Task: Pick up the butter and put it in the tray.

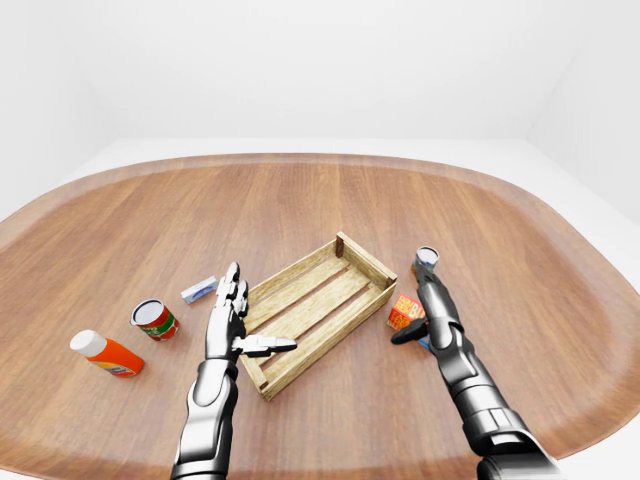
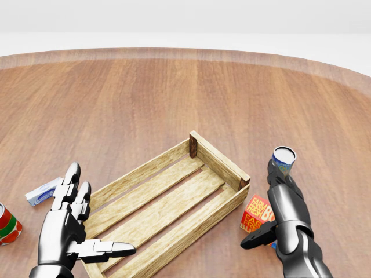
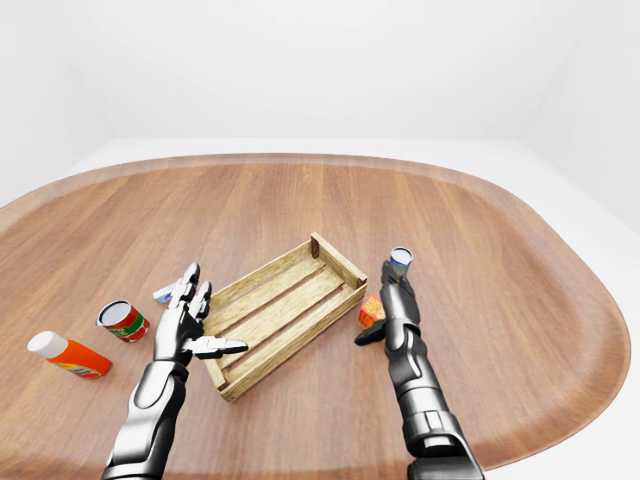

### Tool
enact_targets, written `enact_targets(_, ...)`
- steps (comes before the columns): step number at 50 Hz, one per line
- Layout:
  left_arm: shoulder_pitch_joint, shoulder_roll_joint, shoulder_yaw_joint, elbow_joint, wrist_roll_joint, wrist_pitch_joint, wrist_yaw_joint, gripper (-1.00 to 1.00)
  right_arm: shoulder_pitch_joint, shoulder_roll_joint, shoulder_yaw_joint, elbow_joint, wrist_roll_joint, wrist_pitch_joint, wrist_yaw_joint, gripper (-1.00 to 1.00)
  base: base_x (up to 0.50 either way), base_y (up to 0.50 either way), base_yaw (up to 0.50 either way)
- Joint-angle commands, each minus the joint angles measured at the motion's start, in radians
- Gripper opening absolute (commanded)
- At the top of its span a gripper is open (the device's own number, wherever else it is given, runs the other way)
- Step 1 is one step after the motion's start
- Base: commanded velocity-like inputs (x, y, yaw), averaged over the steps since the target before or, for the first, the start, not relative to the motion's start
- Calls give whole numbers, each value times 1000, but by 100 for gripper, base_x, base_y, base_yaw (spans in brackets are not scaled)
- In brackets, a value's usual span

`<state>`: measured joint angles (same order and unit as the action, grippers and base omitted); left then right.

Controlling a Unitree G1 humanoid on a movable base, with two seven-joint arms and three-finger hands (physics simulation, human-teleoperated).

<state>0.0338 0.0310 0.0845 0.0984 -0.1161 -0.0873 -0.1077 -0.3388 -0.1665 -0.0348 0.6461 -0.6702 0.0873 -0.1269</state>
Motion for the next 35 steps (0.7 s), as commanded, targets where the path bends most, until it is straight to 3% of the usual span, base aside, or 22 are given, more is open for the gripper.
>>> enact_targets(1, 1, -1, -1, 4, -1, 0, -2, 100, -117, -25, -11, 345, 60, 0, -121, 99, 0, 0, 0)
enact_targets(6, -4, 2, 4, 10, -8, 0, -5, 100, -190, -59, -5, 544, 118, 0, -192, 99, 0, 0, 0)
enact_targets(27, -16, 8, 14, 32, -20, 0, -9, 100, -261, -73, 5, 673, 121, 0, -273, 100, 0, 0, 0)
enact_targets(28, -17, 8, 14, 31, -20, 0, -8, 100, -273, -78, 8, 673, 112, 0, -291, -79, 0, 0, 0)
enact_targets(29, -18, 8, 14, 34, -20, 0, -8, 100, -277, -77, 8, 677, 110, 0, -278, -100, 0, 0, 0)
enact_targets(35, -24, 11, 19, 43, -25, 0, -7, 100, -287, -69, 11, 677, 96, 0, -272, -100, 0, 0, 0)
